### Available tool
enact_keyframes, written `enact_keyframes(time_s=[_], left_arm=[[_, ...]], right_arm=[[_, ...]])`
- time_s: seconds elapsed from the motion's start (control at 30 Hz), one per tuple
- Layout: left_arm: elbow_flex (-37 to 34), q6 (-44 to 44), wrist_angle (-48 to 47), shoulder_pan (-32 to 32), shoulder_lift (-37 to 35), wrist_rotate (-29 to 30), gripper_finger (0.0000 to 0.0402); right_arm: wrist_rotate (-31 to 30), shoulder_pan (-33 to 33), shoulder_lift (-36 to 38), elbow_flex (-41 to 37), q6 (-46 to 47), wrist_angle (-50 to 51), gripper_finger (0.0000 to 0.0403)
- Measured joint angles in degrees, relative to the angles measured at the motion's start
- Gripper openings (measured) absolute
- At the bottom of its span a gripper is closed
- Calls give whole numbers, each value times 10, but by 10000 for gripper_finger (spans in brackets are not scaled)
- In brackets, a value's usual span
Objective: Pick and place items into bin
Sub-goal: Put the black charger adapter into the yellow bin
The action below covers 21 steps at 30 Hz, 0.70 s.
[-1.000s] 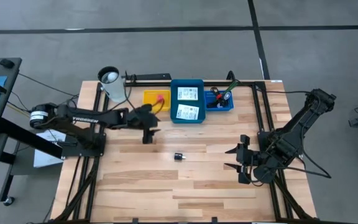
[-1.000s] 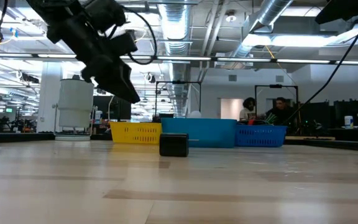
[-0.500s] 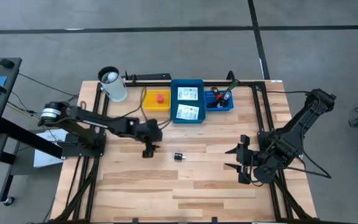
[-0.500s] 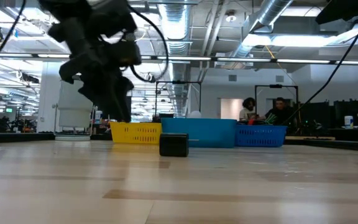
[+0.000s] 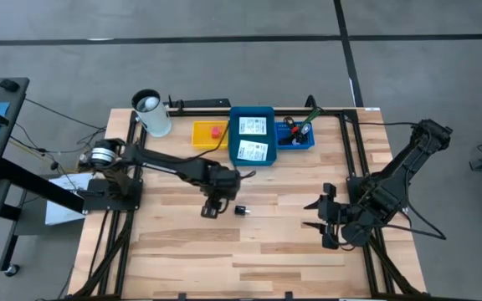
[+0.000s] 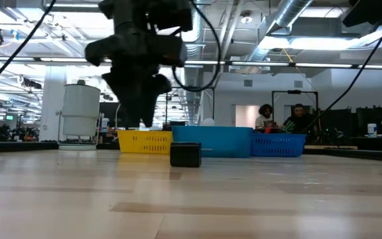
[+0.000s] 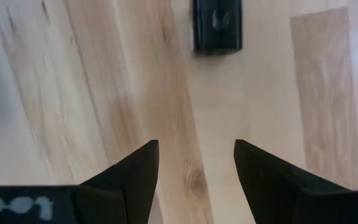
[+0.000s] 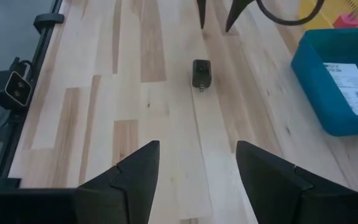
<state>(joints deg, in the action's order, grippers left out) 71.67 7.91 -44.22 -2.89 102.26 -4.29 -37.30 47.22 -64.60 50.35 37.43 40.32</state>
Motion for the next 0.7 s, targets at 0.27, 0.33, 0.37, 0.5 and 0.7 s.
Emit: enact_keyframes(time_s=[0.27,0.33,0.37,0.5,0.7], left_arm=[[80,13,-51,-7,60,-1,199],[93,13,-57,-7,72,-2,199],[98,13,-57,-7,77,-4,199],[111,9,-55,-7,86,-25,199],[112,3,-44,-15,86,-30,199]], right_arm=[[6,8,0,0,1,3,209],[14,7,0,0,1,5,209],[15,8,0,0,2,5,209],[16,8,0,0,2,8,209],[17,8,0,0,2,14,209]])
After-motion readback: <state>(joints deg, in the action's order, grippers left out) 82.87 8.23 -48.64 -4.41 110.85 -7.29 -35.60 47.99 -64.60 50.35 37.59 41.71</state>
